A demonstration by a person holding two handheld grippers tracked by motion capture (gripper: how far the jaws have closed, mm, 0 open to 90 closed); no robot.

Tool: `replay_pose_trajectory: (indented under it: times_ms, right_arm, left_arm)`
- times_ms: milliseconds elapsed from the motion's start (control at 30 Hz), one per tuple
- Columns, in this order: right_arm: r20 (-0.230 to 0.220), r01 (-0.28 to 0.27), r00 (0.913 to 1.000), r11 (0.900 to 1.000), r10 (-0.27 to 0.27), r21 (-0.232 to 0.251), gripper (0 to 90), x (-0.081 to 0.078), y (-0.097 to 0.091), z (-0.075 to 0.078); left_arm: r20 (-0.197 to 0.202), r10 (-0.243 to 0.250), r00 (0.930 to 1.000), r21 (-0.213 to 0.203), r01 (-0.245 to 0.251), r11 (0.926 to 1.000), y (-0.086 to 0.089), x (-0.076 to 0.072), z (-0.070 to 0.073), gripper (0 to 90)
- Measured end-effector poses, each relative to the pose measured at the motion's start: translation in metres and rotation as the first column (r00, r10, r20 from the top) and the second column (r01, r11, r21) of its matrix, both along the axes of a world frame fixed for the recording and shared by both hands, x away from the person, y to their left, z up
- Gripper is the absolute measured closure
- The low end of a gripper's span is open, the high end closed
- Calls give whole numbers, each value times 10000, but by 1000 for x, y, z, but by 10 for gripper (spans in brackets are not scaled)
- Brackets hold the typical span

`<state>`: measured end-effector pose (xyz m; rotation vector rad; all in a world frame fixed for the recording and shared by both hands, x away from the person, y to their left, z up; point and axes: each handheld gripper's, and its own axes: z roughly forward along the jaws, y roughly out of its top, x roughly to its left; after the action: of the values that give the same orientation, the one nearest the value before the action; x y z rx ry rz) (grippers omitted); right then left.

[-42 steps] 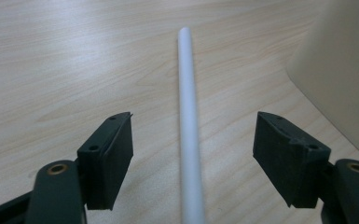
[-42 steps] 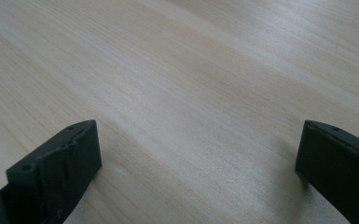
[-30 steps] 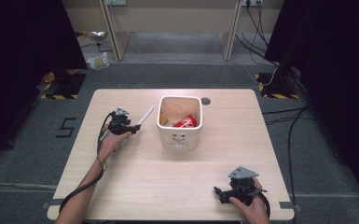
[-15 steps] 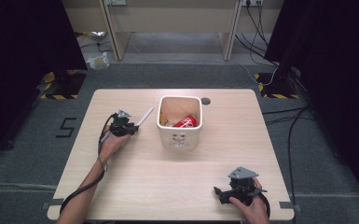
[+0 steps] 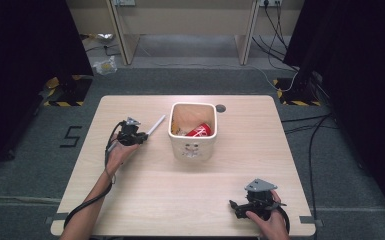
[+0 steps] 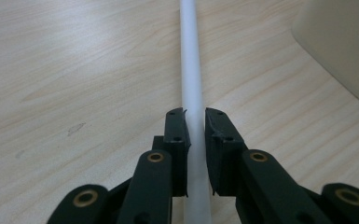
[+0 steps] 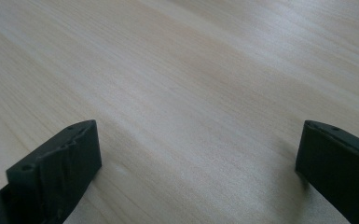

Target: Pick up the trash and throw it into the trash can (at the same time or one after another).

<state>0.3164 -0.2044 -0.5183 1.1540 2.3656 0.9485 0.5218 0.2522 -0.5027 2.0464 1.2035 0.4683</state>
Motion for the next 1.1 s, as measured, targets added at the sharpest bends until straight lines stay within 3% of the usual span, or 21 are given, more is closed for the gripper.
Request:
replay_pose_trajectory:
  times_ms: [567,1100]
  right_arm:
    - [9,7,10000,10000,-7,8,4,0,0,0]
    - [15,5,10000,10000,-5,4,3,0,0,0]
  left_arm:
    - [739,-406,9964,-645,454,9969,3,-12,56,792]
    - [1256,-770,9891,-731,866,9936,-1,-19,90,792]
